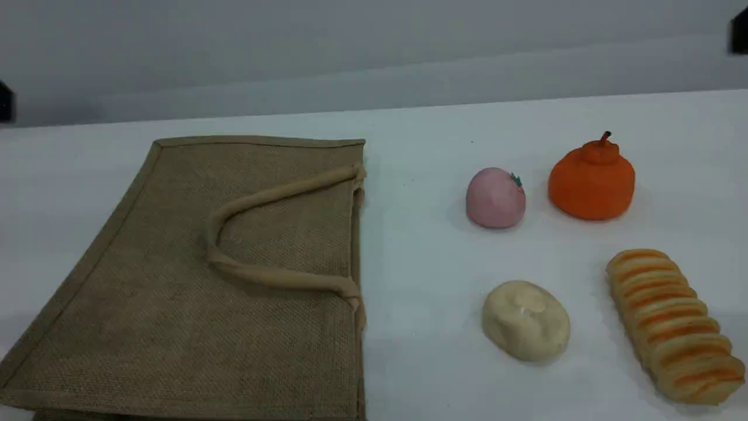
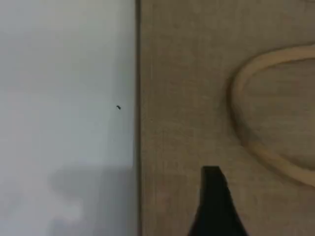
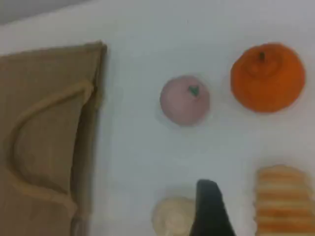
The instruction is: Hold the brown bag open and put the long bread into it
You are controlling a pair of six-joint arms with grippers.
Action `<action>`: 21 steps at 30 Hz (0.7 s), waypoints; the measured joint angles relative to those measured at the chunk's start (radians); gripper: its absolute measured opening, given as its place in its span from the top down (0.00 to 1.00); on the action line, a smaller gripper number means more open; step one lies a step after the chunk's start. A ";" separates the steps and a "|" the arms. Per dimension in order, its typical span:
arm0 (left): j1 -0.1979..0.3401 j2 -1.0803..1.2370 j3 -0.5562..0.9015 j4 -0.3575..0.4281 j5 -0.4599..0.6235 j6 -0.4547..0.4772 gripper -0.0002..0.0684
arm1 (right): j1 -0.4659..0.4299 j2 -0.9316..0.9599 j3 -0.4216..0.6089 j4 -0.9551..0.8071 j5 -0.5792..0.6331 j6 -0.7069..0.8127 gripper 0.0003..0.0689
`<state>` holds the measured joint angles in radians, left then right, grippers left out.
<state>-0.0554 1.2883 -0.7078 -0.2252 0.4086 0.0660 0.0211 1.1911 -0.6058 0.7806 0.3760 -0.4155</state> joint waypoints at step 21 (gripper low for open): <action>-0.088 0.649 -0.343 -0.093 -0.020 -0.051 0.38 | 0.000 0.279 -0.122 0.363 0.017 -0.352 0.41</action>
<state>-0.1429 1.9370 -1.0511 -0.3179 0.3889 0.0148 0.0211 1.4699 -0.7275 1.1438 0.3930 -0.7671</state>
